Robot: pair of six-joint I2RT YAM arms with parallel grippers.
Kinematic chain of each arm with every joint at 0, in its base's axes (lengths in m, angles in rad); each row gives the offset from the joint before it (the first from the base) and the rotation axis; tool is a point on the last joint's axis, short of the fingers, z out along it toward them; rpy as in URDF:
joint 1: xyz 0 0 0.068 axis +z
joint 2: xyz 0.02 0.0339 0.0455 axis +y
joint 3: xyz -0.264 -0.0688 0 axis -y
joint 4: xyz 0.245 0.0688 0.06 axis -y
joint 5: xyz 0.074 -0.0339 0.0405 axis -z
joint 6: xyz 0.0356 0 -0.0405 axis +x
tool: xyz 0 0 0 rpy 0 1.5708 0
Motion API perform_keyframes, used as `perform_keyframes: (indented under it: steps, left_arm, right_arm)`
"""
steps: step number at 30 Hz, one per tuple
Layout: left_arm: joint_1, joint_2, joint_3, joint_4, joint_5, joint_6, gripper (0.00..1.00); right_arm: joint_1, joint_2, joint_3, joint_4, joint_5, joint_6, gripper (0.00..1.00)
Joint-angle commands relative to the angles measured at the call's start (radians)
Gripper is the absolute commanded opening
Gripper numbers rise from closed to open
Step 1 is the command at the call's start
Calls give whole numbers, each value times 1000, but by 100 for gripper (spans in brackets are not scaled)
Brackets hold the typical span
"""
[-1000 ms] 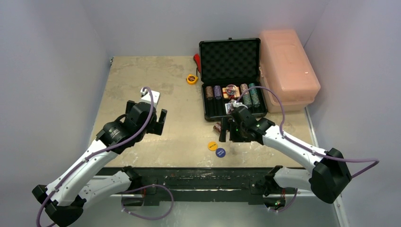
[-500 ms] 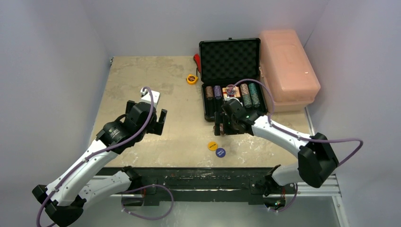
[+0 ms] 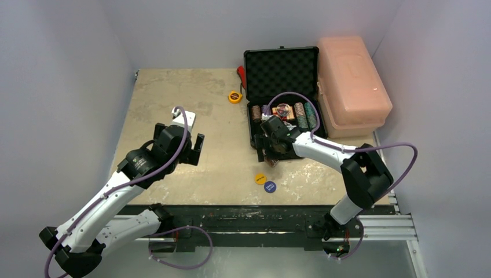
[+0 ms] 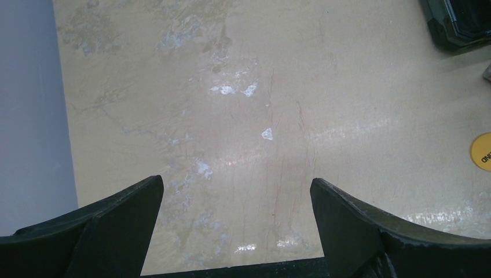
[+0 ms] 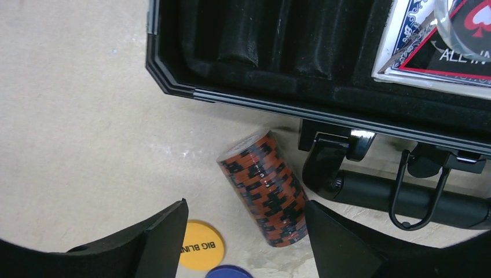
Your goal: Pack up texas hold em set
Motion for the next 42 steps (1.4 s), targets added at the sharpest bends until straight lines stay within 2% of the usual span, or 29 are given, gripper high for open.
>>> perform_keyframes:
  steps: [1,16,29,30,36,42]
  left_arm:
    - [7,-17,-3,28,-4,14,99]
    - [6,-16,-2,29,0,14,98]
    - [6,-16,-2,29,-2,14,97]
    - [7,-15,-2,29,-1,14,97]
    - [6,-14,-2,29,-2,14,97]
    - [6,-11,-2,28,0,15,97]
  right_arm:
    - [5,26,27,19,31,-34,77]
    - [5,60,12,30,43,-37,61]
    - [5,56,0,37,12,-27,43]
    - [5,56,-1,38,8,-26,43]
    - [5,65,-5,45,-21,-27,61]
    - [5,71,-3,44,-26,-31,61]
